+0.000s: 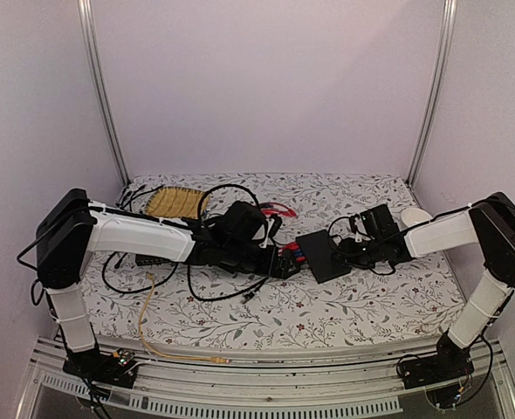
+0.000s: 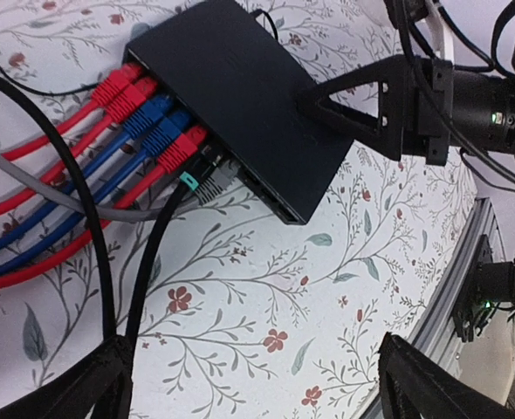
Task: Pull the plug from the switch port
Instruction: Move the switch port to the center of the board.
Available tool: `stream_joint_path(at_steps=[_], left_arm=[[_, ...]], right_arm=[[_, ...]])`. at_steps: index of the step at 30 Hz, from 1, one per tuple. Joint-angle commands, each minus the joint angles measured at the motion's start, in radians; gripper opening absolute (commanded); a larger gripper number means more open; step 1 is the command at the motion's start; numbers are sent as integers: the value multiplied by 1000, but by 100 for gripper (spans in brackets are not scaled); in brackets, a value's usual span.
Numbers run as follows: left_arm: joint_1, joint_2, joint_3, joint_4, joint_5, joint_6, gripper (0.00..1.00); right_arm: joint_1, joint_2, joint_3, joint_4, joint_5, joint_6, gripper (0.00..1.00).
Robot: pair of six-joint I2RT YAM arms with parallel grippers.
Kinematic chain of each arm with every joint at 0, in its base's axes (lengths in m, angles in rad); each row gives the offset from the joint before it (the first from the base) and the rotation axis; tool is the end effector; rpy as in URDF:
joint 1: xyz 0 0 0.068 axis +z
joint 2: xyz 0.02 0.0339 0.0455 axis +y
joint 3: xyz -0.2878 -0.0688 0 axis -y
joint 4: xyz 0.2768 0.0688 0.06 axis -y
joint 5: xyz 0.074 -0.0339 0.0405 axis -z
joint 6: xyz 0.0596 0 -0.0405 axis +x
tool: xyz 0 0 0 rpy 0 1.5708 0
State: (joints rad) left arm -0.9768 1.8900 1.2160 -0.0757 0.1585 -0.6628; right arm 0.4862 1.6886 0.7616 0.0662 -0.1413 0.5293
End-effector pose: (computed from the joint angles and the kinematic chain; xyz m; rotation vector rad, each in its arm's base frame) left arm 0.2504 -0.3875 0.1704 0.4820 2.4853 -0.9422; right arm 0.3096 0.1731 0.1131 -0.0118 2.5204 0.6099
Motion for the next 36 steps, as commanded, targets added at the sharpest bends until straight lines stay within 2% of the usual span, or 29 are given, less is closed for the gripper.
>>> stream_joint_path(at_steps=[1, 6, 17, 25, 29, 36], left_arm=[[-20, -36, -21, -9, -116, 38, 98], [-30, -36, -2, -16, -150, 75, 98], [-95, 102, 86, -9, -20, 65, 98], [-96, 124, 109, -31, 2, 43, 98], [-77, 129, 80, -15, 0, -12, 98], [-14, 129, -45, 187, 38, -230, 98]], right_arm=[[5, 11, -23, 25, -71, -15, 44], [5, 7, -37, 41, -109, -12, 45], [8, -9, -71, 83, -186, 11, 45], [12, -41, -87, 91, -201, 31, 45], [12, -43, -86, 108, -241, 56, 45], [15, -65, -75, 112, -286, 106, 45]])
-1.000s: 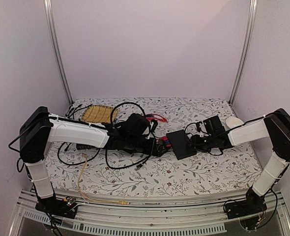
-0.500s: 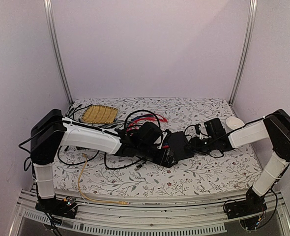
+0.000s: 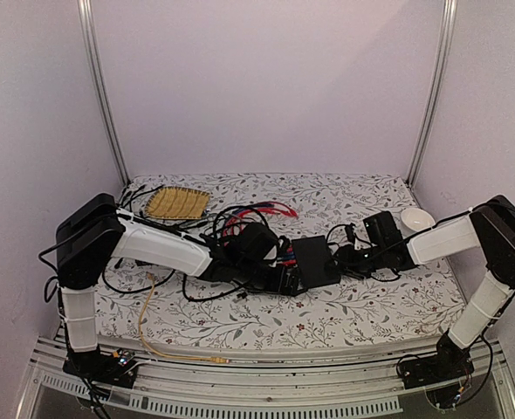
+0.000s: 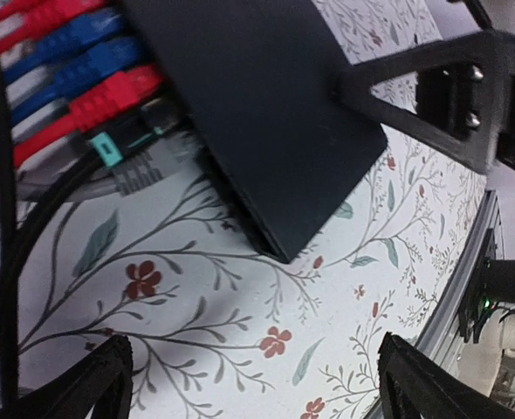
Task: Pull the plug from the switch port
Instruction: Move the switch port to the center of the board.
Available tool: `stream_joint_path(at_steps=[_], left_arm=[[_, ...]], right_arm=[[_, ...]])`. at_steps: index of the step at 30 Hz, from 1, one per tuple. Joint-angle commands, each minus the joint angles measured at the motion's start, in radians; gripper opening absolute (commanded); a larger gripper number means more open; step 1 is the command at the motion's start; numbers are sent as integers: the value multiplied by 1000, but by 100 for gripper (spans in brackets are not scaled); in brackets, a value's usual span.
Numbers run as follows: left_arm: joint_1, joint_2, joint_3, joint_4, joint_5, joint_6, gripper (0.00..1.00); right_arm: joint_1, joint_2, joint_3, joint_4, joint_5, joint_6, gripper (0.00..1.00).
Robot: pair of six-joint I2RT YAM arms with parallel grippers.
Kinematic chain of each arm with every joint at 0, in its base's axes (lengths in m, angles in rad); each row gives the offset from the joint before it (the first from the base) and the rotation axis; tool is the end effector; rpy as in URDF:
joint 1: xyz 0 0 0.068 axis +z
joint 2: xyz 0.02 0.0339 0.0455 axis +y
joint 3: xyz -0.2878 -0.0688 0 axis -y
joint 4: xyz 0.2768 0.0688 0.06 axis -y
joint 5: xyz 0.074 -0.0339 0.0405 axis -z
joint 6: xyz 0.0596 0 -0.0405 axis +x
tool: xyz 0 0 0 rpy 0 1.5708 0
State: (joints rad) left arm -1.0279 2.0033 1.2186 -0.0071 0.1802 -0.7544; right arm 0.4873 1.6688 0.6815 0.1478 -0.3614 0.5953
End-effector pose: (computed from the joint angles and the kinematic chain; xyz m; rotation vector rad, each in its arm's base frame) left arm 0.2347 -0.4097 0.1273 0.4523 2.5760 -0.9828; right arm 0.2882 0.1766 0.1054 -0.0404 2.5535 0.9015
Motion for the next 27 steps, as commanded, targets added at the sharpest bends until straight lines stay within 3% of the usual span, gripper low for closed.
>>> stream_joint_path(at_steps=[1, 10, 22, 27], left_arm=[[37, 21, -49, 136, 7, -162, 98], [43, 61, -196, 392, -60, -535, 98], [15, 46, -336, 485, -180, -946, 98], [6, 76, -401, 615, -224, -1096, 98]], right_arm=[[14, -48, 7, 27, -67, 42, 45], [25, -58, 12, 22, -82, 84, 45], [51, -11, 13, 51, -96, 133, 45], [53, -14, 10, 50, -94, 128, 45]])
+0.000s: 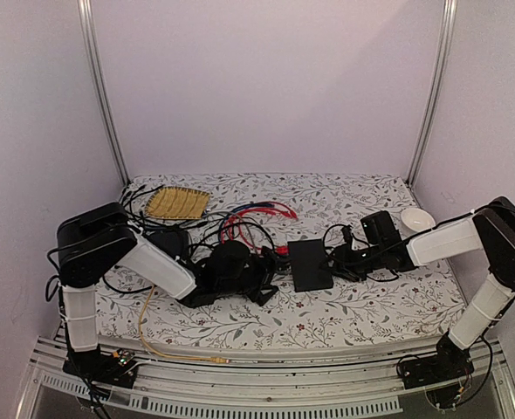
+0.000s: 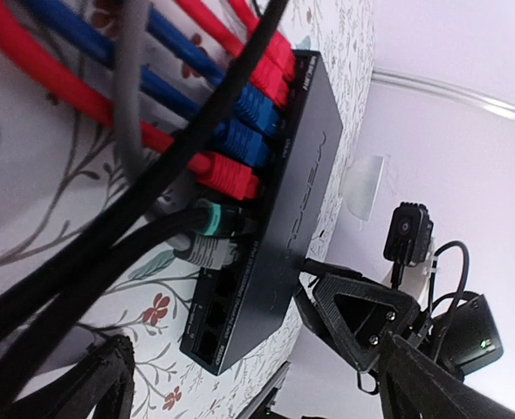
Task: Pull the plug from the switch port
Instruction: Move the switch port to the center of the board, then adjust the switch port at the center of the board.
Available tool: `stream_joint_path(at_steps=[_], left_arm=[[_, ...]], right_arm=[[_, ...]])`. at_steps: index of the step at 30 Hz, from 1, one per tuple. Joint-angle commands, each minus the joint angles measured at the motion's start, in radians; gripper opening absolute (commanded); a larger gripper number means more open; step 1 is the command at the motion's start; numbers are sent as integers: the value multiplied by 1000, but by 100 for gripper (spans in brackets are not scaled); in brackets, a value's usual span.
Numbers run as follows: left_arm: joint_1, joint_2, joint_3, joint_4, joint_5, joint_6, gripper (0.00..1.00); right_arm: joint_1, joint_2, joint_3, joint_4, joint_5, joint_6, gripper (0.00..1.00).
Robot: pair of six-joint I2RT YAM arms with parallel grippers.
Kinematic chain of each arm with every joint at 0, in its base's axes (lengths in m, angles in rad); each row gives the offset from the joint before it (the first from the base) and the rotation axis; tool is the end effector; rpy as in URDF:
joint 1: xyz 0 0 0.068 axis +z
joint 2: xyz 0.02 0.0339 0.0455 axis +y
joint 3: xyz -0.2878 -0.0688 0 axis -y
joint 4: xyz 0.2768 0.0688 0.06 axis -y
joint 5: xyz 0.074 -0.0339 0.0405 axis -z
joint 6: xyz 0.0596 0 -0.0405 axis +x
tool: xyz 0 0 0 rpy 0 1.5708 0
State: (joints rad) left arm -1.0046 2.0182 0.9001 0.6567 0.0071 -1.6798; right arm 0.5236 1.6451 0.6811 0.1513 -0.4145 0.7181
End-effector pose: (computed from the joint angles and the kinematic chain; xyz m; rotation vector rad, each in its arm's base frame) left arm 0.2352 -0.3709 0.0908 -0.8193 2.3504 -1.5041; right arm 0.2797 0.1892 0.1140 0.0352 2.5731 1.0328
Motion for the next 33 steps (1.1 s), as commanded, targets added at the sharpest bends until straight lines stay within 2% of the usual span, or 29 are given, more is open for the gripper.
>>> stream_joint_path(at_steps=[1, 15, 24, 33], left_arm=[[-17, 72, -88, -27, -57, -184, 98], [6, 192, -82, 220, -146, -133, 98], [5, 268, -27, 220, -135, -77, 98], [3, 269, -53, 352, -195, 12, 92]], right_arm=[[17, 10, 8, 47, -41, 4, 45], [16, 19, 10, 53, -49, -8, 45], [16, 31, 19, 58, -57, -12, 45], [16, 37, 7, 83, -71, -11, 45]])
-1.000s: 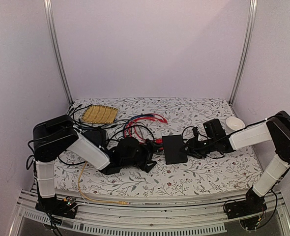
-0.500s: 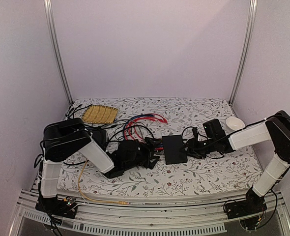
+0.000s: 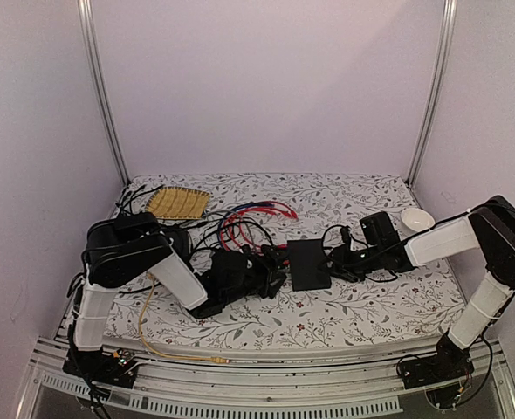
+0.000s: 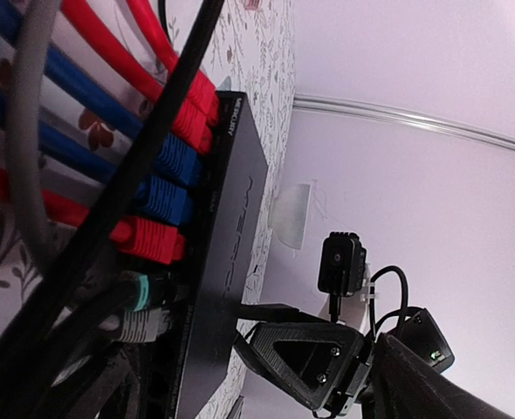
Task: Pull the plug from the switch port
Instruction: Adjust the switch port at the center of the board.
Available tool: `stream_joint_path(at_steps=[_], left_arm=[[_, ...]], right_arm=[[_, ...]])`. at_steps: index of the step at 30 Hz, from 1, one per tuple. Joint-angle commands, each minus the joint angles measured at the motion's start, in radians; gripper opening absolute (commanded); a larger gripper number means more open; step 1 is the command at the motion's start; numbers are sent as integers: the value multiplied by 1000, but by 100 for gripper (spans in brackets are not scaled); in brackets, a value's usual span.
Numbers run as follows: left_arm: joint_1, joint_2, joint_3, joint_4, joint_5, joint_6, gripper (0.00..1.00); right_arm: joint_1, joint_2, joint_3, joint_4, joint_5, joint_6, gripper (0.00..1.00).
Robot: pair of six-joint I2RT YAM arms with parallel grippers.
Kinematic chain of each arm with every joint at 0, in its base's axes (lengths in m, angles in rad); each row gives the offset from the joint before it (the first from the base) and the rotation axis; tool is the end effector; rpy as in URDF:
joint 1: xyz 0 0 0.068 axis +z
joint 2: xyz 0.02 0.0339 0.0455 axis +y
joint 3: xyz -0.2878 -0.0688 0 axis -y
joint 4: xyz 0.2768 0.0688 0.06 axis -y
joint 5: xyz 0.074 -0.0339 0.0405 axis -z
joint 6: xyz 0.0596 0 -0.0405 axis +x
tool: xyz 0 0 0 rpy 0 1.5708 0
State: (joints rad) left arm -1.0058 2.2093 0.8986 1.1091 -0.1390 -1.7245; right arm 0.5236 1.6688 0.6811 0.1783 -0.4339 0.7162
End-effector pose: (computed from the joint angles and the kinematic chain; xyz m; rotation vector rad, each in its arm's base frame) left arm 0.2485 -0.3765 0.0659 -0.8834 1.9990 -1.7126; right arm 0.2811 0.1912 0.1092 0.0214 2.5729 1.0558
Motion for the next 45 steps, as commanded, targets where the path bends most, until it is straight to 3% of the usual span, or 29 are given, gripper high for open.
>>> stream_joint_path(at_steps=[1, 7, 15, 17, 22, 30, 39, 45], left_arm=[[5, 81, -52, -74, -53, 77, 91], [6, 102, -48, 51, -63, 155, 84], [7, 96, -40, 91, -55, 231, 81], [6, 63, -49, 22, -55, 224, 81], [-19, -68, -51, -400, -148, 154, 89], [-42, -85, 44, -619, -214, 25, 95], [-61, -26, 135, -741, -330, -137, 98], [-88, -1, 95, -643, -408, -177, 98]], right_arm=[[16, 13, 5, 58, -53, -10, 45], [16, 5, -4, 81, -72, -4, 45], [16, 16, -9, 100, -101, 2, 44], [16, 7, -13, 98, -93, 4, 44], [16, -3, -2, 80, -81, 6, 44], [16, 0, 10, 66, -78, 11, 44], [16, -15, -4, 55, -63, 6, 44], [16, 4, -12, 55, -67, -3, 45]])
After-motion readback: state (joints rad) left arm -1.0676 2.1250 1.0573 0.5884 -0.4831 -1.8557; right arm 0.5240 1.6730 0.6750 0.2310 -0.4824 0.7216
